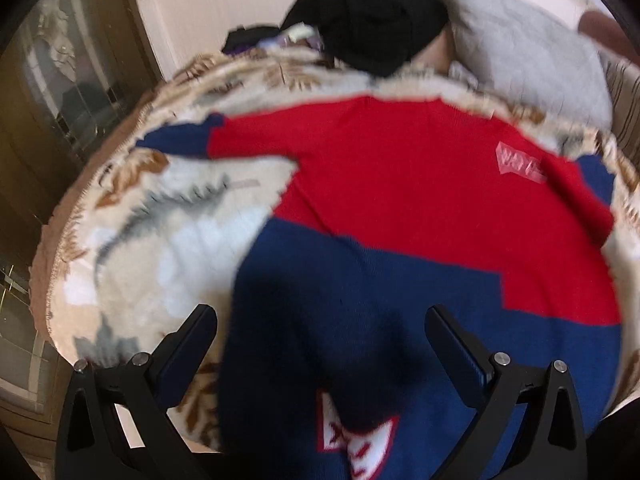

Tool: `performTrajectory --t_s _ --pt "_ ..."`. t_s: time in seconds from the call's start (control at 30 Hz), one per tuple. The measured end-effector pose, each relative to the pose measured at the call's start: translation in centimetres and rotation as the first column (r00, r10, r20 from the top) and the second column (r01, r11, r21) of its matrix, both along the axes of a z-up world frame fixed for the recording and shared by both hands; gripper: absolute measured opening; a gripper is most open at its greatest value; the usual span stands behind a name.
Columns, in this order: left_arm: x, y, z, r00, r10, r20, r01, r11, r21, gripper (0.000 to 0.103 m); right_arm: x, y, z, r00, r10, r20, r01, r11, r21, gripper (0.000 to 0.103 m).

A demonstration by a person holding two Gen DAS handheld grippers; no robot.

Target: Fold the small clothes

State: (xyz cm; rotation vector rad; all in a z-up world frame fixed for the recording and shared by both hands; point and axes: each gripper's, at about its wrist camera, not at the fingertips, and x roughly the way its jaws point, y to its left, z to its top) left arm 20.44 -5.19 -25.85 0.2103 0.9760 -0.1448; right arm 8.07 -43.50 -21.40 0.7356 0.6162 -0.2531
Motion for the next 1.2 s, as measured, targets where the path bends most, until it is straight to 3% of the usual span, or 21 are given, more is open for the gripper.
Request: performTrajectory --t_s 0.07,0.13,0.43,0.5,0.53,0.57,0.63,0.67,0.8,0.9,1.0,1.1,1.13,1.17,1.2 --pt "0.5 -0.5 -1.4 0.999 -0.011 -0.045 0.012 1.000 0.013 0.103 1.8 -3.6 -2.9 0.999 -0.042 -0.002 0.042 0.988 0.147 0.078" --pt "0.7 -1.1 -2.6 0.997 -0.024 -0.067 0.027 0.999 0.037 0.103 3.3 -5.8 -4.9 0.997 -0.080 -0.022 0.083 0.974 0.213 0.073" --pt "-0.3 -0.9 -3.7 0.999 -0.034 -0.016 0.033 0.999 -0.039 0.103 9.8 -12.5 -10.9 0.978 -0.189 -0.084 0.205 0.938 0.280 0.057" --pt "-0.5 -1.2 -3.8 0.999 -0.041 0.007 0.042 0.999 -0.028 0.103 10.6 -13.1 -12.1 0.977 -0.201 -0.077 0.215 0.922 0.320 0.040" --pt "-0.7 -1.2 -3.7 0.999 -0.040 0.008 0.041 0.999 -0.028 0.103 10.9 -13.2 -12.6 0.978 -0.199 -0.066 0.210 0.919 0.333 0.023" --pt "-0.8 -1.1 -3.7 0.999 -0.041 0.008 0.041 0.999 -0.030 0.103 11.2 -13.1 -12.8 0.980 -0.191 -0.061 0.201 0.924 0.327 0.014" --pt "-0.4 -0.8 -3.6 0.999 -0.049 -0.003 0.049 0.998 -0.035 0.103 11.7 -12.4 -11.8 0.982 -0.178 -0.059 0.187 0.947 0.263 0.011" --pt "-0.3 -0.8 -3.4 0.998 -0.060 -0.012 0.059 0.998 -0.033 0.103 11.9 -11.8 -10.4 0.986 -0.163 -0.018 0.163 0.959 0.234 0.008" --pt "0.0 0.0 -2.3 0.998 -0.061 0.009 0.061 0.997 -0.037 0.103 12.7 -7.5 -4.0 0.985 -0.046 0.166 0.014 0.982 0.186 0.008" --pt "-0.3 1.4 -0.4 0.996 -0.011 0.085 0.018 0.997 -0.078 0.103 13.7 -1.3 0.3 0.954 0.103 0.283 -0.155 0.974 0.167 0.008" --pt "-0.5 2.8 1.0 0.988 0.033 0.148 -0.021 0.996 -0.085 0.103 15.5 5.8 2.4 0.914 0.238 0.327 -0.301 0.941 0.157 0.009" --pt "-0.6 4.4 1.9 0.980 0.070 0.185 -0.053 0.994 -0.097 0.103 17.1 12.8 2.6 0.879 0.363 0.310 -0.420 0.896 0.143 0.016" --pt "-0.6 5.1 2.3 0.977 0.085 0.195 -0.066 0.993 -0.101 0.103 17.8 15.9 2.2 0.854 0.428 0.295 -0.487 0.858 0.162 0.035" --pt "-0.5 5.8 2.5 0.976 0.092 0.199 -0.072 0.992 -0.105 0.103 18.3 17.6 1.7 0.840 0.467 0.277 -0.523 0.833 0.181 0.076" --pt "-0.3 6.6 2.9 0.974 0.104 0.200 -0.082 0.990 -0.113 0.103 18.5 19.7 1.4 0.820 0.508 0.264 -0.562 0.801 0.205 0.089"
